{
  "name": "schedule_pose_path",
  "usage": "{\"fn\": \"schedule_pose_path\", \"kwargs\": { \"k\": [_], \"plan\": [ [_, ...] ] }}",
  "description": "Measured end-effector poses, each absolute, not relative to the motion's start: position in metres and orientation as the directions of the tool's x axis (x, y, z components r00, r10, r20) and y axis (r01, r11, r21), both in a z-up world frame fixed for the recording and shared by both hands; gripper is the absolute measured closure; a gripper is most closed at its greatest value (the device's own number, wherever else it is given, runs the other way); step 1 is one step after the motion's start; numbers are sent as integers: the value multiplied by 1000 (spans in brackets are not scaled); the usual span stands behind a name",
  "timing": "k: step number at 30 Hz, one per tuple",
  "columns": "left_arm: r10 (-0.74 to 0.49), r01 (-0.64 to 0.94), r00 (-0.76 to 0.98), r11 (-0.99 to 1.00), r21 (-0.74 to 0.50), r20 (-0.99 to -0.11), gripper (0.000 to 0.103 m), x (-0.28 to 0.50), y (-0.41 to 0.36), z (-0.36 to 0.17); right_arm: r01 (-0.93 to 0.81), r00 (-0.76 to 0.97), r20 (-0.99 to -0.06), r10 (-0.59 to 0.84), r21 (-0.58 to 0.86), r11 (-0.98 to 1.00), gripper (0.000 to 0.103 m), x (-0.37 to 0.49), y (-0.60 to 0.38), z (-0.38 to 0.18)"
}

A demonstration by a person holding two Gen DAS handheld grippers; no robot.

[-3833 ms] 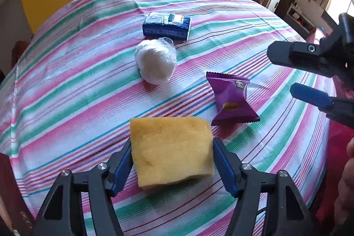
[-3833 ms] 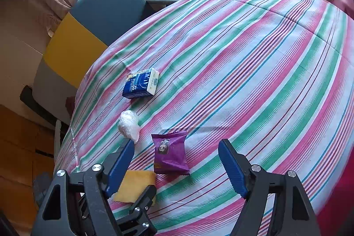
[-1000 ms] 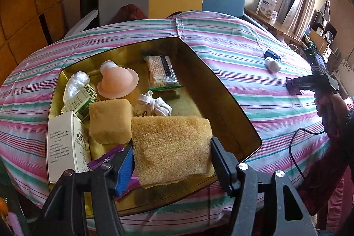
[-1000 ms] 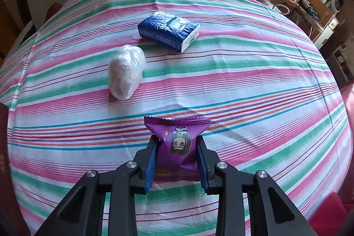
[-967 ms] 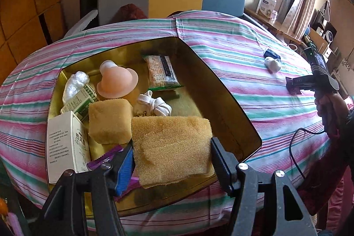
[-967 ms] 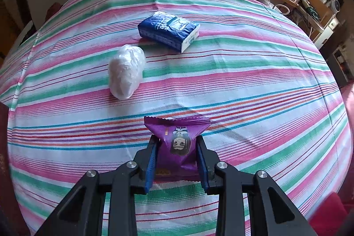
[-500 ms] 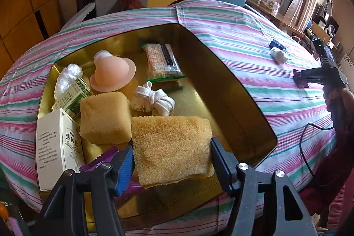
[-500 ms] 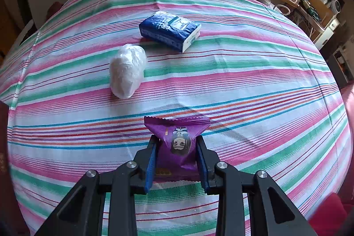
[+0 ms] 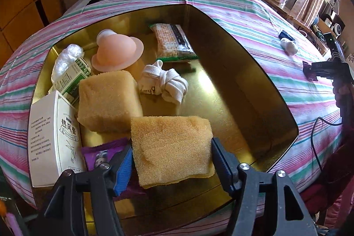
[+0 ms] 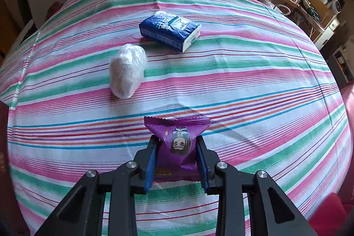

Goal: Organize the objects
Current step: 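Lower the yellow sponge into the tray and open the left gripper, then carry the purple snack packet into the tray and open the right gripper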

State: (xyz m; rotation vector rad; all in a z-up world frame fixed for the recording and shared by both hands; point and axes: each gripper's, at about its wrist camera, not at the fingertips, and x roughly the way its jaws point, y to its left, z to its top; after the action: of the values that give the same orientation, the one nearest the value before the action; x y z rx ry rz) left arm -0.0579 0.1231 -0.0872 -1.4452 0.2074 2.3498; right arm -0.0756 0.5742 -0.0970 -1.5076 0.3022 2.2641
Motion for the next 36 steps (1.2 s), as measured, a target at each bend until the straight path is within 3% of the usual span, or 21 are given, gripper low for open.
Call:
{"fn": "schedule_pose_path", "kwargs": {
  "k": [12, 24, 36],
  "plan": [
    [219, -376, -421, -925, -51, -880, 28, -56, 117, -85, -442, -334, -919, 208, -42, -896, 70, -76, 575, -96],
    [231, -337, -529, -940, -47, -817, 28, -39, 102, -53, -452, -347, -914, 208, -31, -892, 70, -71, 578, -93],
    [259, -229, -550, -961, -156, -794, 32, -35, 62, -37, -403, -453, -878, 158, 43, -914, 70, -62, 565, -72]
  ]
}}
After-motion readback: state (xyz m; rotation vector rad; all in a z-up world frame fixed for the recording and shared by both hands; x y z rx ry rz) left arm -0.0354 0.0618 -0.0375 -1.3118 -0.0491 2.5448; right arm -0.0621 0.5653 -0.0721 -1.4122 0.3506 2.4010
